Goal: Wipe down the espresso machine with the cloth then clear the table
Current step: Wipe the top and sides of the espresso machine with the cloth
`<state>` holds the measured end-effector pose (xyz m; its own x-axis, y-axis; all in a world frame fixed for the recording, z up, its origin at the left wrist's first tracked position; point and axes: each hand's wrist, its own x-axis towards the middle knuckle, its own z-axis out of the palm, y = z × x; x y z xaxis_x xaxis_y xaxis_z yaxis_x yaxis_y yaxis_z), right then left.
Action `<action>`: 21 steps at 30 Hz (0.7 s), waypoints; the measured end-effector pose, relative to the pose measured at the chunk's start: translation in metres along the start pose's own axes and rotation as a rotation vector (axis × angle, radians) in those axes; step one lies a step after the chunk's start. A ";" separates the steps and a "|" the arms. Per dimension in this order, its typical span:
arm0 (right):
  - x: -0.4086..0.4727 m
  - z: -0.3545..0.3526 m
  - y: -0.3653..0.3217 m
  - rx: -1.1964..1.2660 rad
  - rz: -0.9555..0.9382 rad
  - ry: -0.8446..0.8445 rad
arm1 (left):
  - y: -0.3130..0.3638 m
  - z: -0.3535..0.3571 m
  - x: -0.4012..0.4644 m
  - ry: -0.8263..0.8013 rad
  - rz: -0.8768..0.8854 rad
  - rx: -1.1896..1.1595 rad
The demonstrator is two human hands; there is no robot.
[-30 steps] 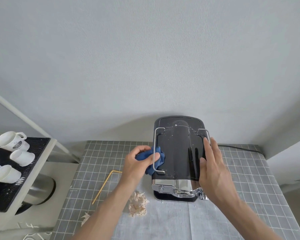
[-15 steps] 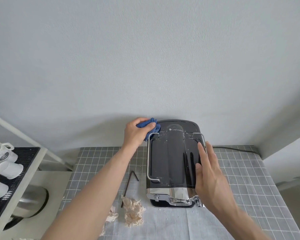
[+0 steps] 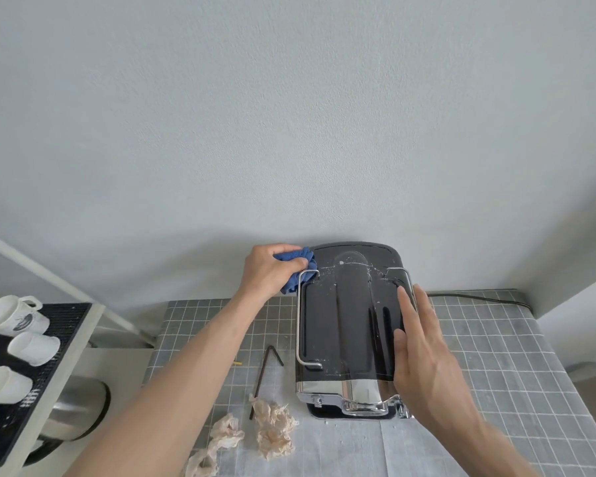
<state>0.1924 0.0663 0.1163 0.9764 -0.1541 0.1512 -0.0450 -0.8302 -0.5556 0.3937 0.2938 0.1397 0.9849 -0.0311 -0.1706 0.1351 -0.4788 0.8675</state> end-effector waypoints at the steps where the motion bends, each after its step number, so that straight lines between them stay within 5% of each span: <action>1: 0.000 0.000 0.000 0.002 0.000 -0.004 | 0.003 0.002 0.004 0.008 0.002 0.016; 15: 0.000 -0.001 -0.004 0.024 0.011 0.009 | 0.015 -0.010 0.006 -0.080 0.060 0.288; 21: 0.000 -0.001 -0.003 0.030 0.004 0.016 | 0.029 -0.010 0.016 -0.222 0.325 0.474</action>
<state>0.1926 0.0679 0.1191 0.9726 -0.1665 0.1620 -0.0426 -0.8133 -0.5802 0.4143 0.2886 0.1667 0.9145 -0.3985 -0.0695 -0.2817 -0.7507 0.5976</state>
